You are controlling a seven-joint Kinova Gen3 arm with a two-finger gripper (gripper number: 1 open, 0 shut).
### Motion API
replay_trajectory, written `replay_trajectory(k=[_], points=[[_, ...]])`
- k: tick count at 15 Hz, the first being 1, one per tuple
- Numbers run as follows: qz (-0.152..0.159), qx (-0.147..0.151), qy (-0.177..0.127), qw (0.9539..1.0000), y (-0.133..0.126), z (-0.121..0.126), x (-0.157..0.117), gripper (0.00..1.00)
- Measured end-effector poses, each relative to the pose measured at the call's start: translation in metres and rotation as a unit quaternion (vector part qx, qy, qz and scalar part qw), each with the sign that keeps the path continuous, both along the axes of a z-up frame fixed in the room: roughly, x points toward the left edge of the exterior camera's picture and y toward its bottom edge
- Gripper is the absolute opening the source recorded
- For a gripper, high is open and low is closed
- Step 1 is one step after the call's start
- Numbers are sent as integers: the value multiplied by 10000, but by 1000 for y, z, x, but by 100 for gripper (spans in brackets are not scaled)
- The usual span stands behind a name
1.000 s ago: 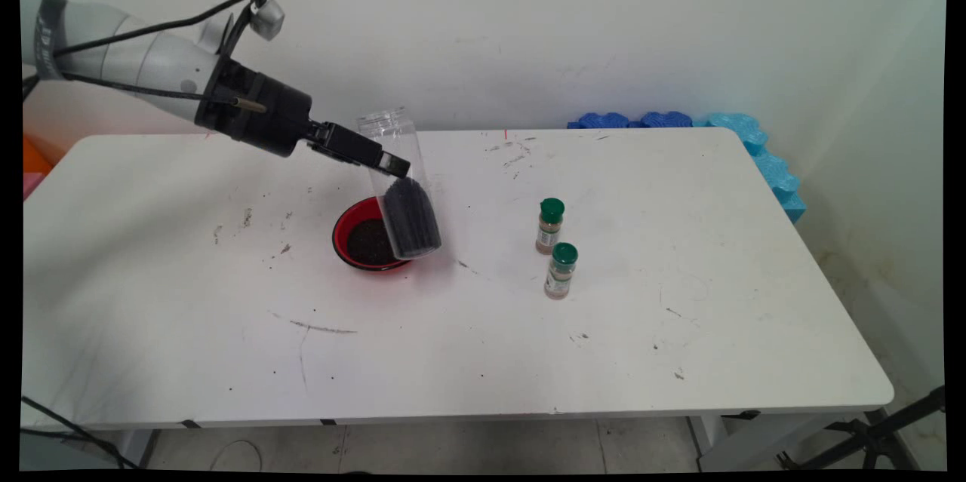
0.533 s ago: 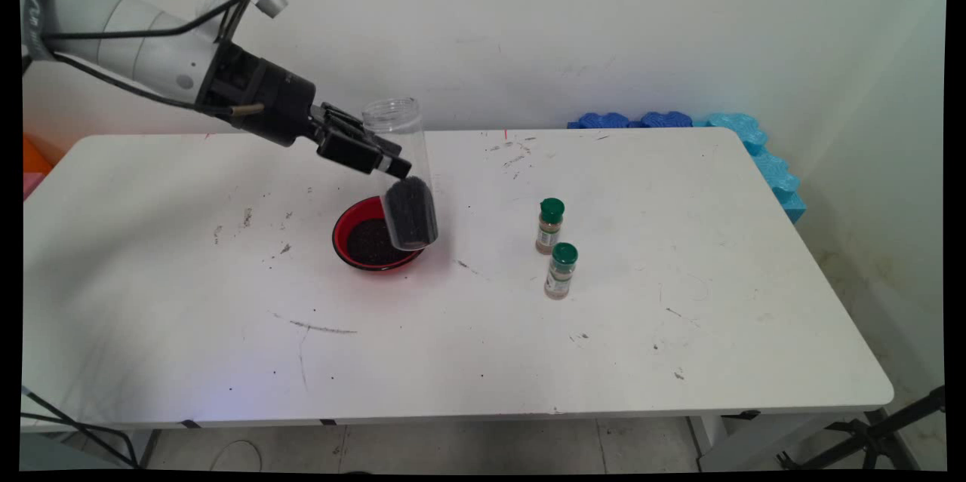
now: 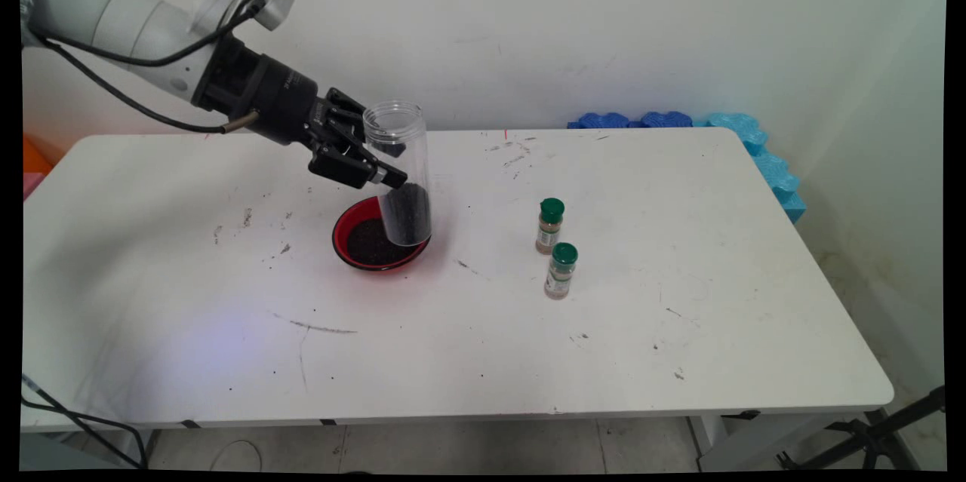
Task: Pour the black seasoning powder in the red bowl, then place the picked object on the table
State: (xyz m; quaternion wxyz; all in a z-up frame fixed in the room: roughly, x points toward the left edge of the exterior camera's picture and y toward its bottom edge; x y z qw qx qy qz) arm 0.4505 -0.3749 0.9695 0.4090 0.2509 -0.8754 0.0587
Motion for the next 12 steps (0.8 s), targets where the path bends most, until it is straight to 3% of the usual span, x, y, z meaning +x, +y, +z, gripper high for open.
replay_trajectory(k=[5,12], points=[[-14,-193,-49,9998,0,5,-4,0],[616,-241,283,9974,-4,10,-13,0]])
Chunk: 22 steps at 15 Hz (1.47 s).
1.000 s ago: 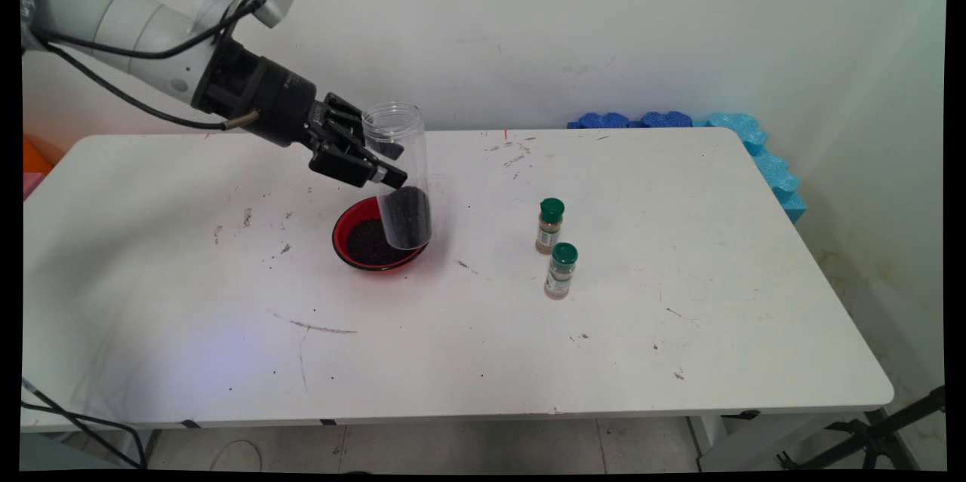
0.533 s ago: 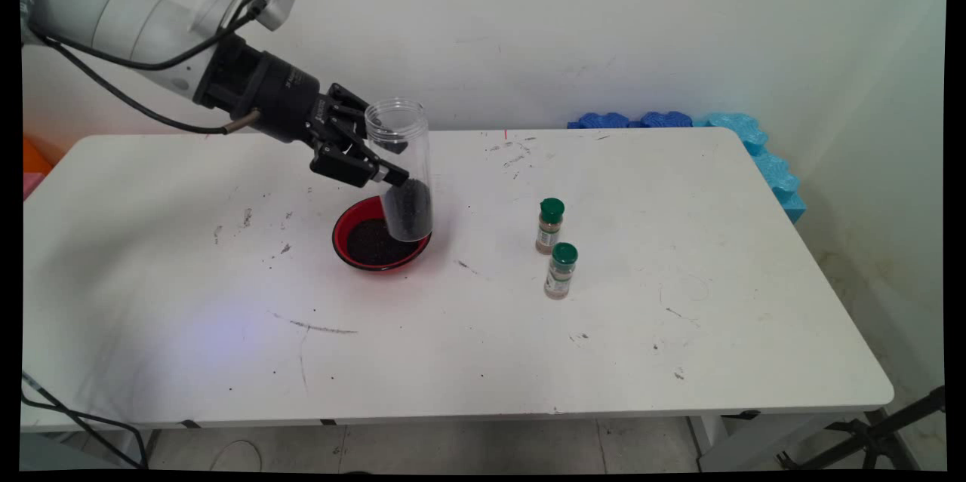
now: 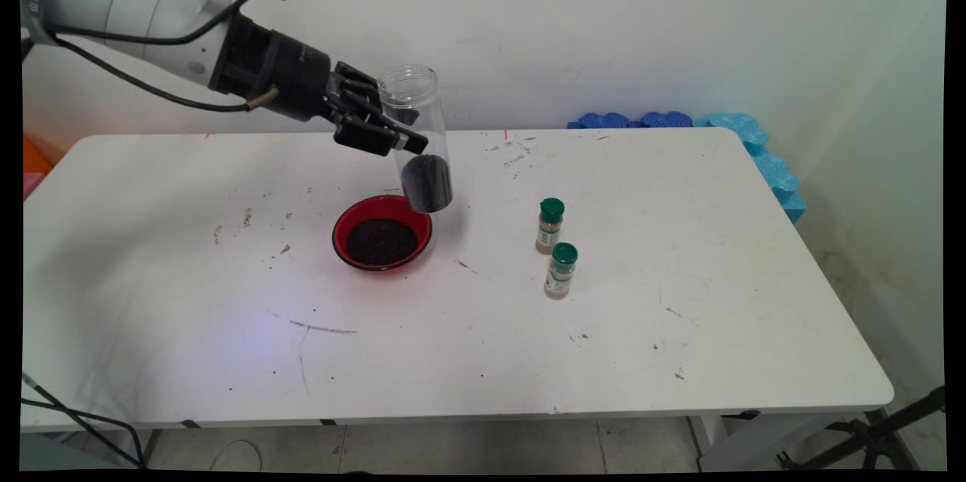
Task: Place the picked object on the table
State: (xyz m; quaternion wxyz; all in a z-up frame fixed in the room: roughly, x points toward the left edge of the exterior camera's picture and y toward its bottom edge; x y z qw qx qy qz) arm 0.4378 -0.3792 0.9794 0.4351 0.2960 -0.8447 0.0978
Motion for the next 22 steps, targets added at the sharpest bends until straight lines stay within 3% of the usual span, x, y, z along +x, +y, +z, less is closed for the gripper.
replay_trajectory(k=[8,14,22], points=[[2,47,6,10000,16,-18,-22,0],[-187,56,-82,9998,28,-52,-38,0],[-270,89,-107,9995,25,-102,-56,0]])
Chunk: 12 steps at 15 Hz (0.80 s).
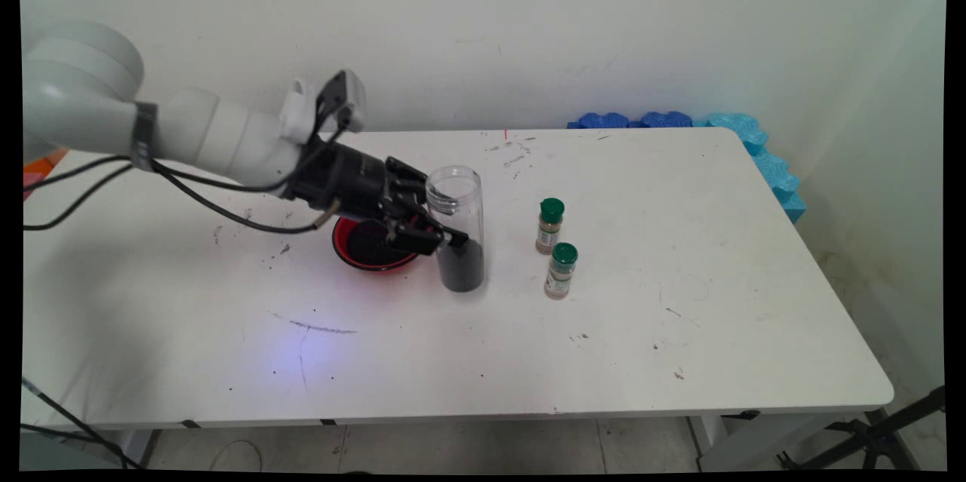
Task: Place the picked object on the table
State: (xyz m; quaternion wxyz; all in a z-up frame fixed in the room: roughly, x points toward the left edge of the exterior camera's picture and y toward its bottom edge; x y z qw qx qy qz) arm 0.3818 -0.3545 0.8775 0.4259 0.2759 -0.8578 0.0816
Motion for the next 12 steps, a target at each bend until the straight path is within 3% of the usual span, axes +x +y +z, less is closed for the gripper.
replay_trajectory(k=[12], points=[[-53,49,-80,9999,-7,-52,-26,0]])
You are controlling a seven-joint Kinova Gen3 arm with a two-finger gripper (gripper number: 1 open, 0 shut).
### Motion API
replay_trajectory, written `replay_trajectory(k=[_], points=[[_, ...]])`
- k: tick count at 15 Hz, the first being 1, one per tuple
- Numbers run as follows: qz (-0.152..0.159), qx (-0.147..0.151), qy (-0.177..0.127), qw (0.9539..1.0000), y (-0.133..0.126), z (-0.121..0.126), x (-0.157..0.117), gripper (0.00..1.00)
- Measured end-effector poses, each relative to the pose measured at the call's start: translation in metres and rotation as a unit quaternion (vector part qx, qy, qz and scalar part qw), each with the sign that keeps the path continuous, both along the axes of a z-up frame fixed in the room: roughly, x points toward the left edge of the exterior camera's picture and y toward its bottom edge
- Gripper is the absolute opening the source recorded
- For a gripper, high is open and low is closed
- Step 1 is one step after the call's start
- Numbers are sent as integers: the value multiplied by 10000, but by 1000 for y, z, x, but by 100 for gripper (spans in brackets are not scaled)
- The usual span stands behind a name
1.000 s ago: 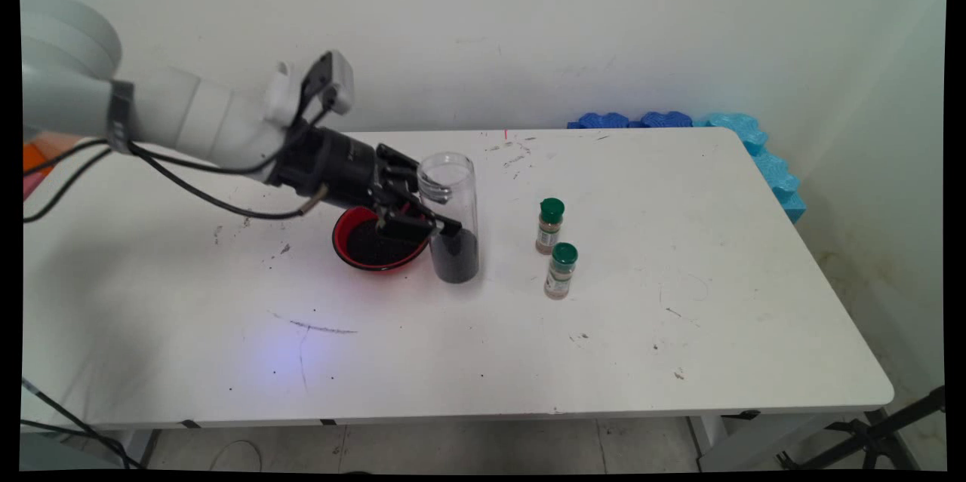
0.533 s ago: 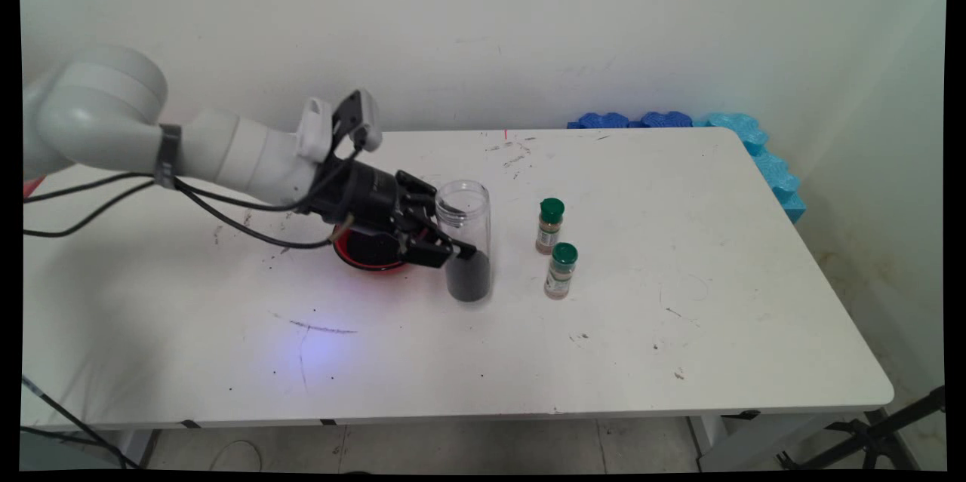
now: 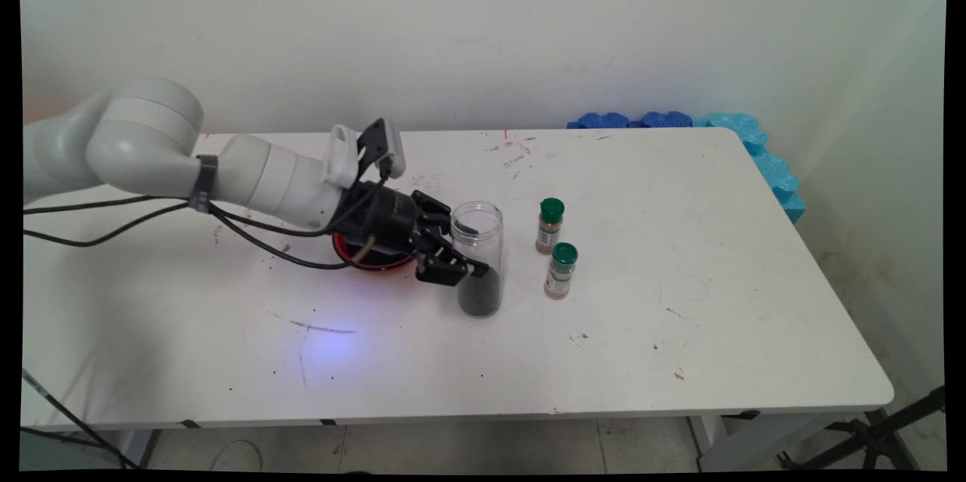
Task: Place the picked object on the table
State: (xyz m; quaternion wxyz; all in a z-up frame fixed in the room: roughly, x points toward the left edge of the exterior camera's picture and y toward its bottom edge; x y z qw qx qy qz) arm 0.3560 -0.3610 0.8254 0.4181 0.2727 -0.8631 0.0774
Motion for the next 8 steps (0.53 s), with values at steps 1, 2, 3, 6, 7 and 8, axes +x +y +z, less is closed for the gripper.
replay_trajectory(k=[1,2,3,6,7,8], points=[[-9,-5,-8,10000,0,-2,-1,0],[-19,-10,-16,10000,-1,-5,-3,0],[-24,-18,-22,10000,-1,-7,-4,0],[-25,-56,-28,10000,-3,-11,-6,100],[-22,-64,-28,10000,-4,-12,-7,100],[-21,-72,-27,10000,-5,-12,-7,100]])
